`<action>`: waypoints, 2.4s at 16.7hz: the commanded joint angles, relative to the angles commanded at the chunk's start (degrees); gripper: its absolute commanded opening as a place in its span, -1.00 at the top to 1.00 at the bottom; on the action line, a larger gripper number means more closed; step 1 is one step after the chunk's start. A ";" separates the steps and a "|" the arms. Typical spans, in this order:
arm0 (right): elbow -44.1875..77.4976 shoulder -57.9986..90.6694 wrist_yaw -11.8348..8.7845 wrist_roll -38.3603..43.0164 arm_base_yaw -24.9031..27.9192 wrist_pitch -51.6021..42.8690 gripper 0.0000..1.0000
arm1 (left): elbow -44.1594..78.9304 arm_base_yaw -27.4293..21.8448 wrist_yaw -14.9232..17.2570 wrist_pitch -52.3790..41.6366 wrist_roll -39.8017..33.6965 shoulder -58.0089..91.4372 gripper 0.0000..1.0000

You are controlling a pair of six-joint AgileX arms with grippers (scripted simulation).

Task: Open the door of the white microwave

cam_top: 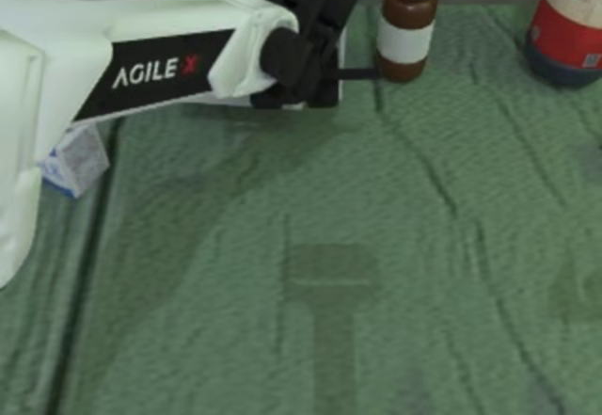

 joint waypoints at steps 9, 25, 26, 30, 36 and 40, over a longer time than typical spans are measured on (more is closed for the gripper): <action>0.00 0.00 0.00 0.00 0.00 0.00 -1.00 | -1.17 0.15 0.37 0.41 0.80 -0.44 1.00; 0.00 0.00 0.00 0.00 0.00 0.00 -1.00 | -1.17 0.15 0.37 0.41 0.80 -0.44 1.00; 0.00 0.00 0.00 0.00 0.00 0.00 -1.00 | -1.17 0.15 0.37 0.41 0.80 -0.44 1.00; 0.00 0.00 0.00 0.00 0.00 0.00 -1.00 | -2.36 -0.04 1.22 1.17 1.64 -1.09 1.00; 0.00 0.00 0.00 0.00 0.00 0.00 -1.00 | -5.51 0.60 2.69 3.12 4.05 -3.09 1.00; 0.00 0.00 0.00 0.00 0.00 0.00 -1.00 | -5.51 0.60 2.69 3.12 4.05 -3.09 1.00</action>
